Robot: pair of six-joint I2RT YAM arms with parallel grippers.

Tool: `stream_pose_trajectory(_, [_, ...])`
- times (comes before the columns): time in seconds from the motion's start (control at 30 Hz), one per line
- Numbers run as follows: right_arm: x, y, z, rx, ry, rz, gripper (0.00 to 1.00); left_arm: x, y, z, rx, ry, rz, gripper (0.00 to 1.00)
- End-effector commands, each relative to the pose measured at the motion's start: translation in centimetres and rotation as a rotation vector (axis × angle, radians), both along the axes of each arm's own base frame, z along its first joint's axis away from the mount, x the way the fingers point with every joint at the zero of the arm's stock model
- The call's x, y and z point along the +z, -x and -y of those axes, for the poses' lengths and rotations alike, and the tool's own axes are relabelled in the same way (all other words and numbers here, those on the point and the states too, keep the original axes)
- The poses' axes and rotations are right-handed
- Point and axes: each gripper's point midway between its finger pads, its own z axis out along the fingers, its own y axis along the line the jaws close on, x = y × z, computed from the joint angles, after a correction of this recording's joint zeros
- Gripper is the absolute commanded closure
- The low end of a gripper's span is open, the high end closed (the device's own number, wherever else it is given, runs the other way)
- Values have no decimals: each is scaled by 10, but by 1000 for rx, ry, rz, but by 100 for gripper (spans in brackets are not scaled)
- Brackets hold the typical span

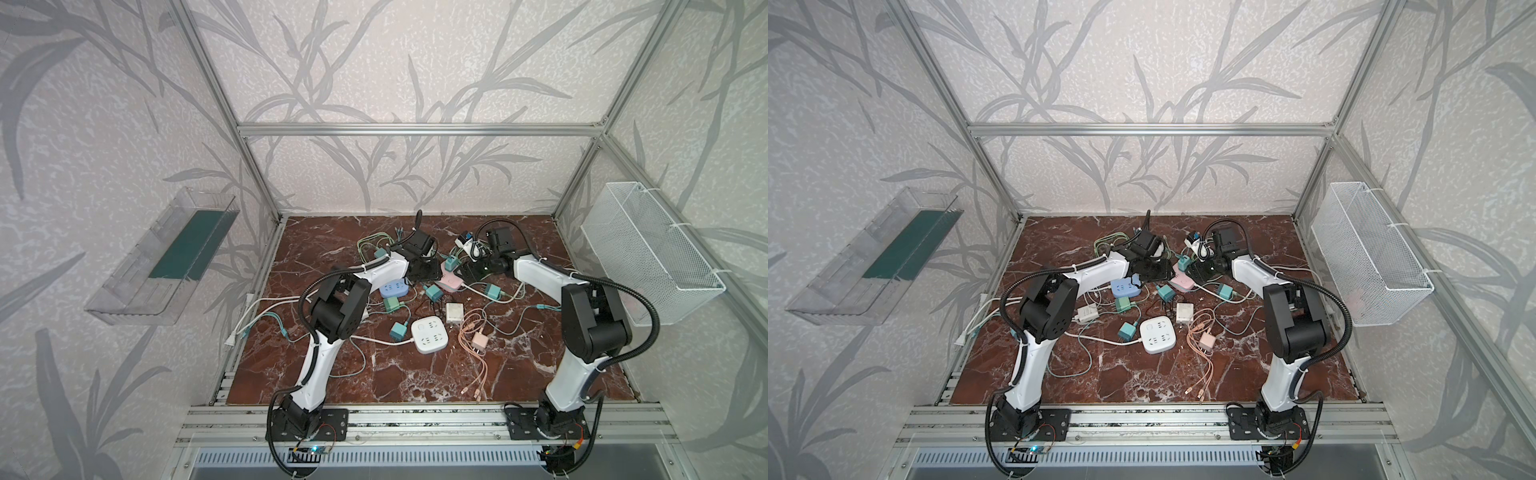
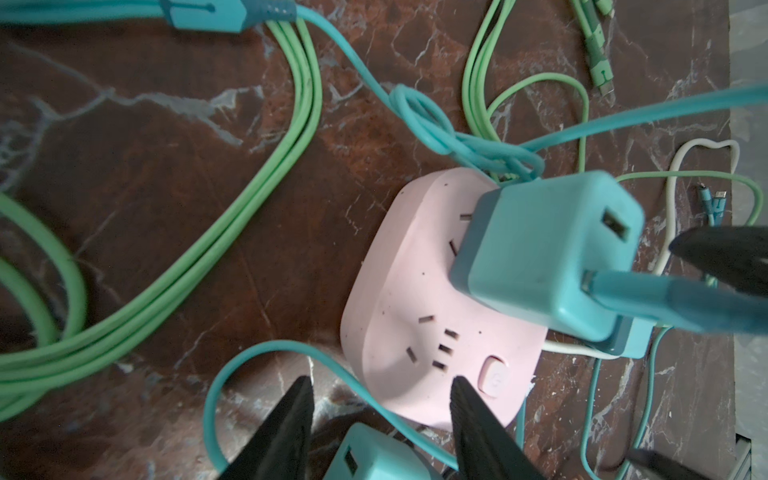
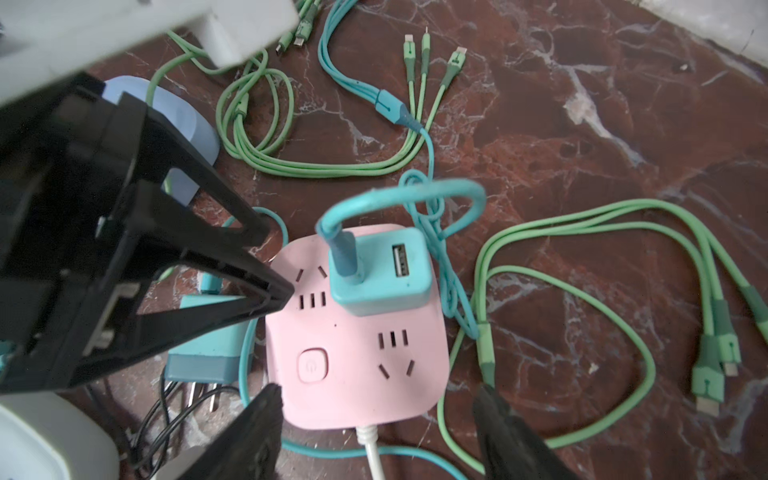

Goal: Pull the plug off the socket

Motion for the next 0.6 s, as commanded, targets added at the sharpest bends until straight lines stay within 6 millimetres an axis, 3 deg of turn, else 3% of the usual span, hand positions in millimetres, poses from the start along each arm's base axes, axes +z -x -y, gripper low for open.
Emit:
stream_pose_trajectory(0.0, [7,-12,-11,60,22,52,28,-2,-1,0,-8,-7,-22,46])
stream_pose_trajectory(0.57, [-21,-26,-29,101,93,8,37,-7,-7,-1,0,-1,-33,46])
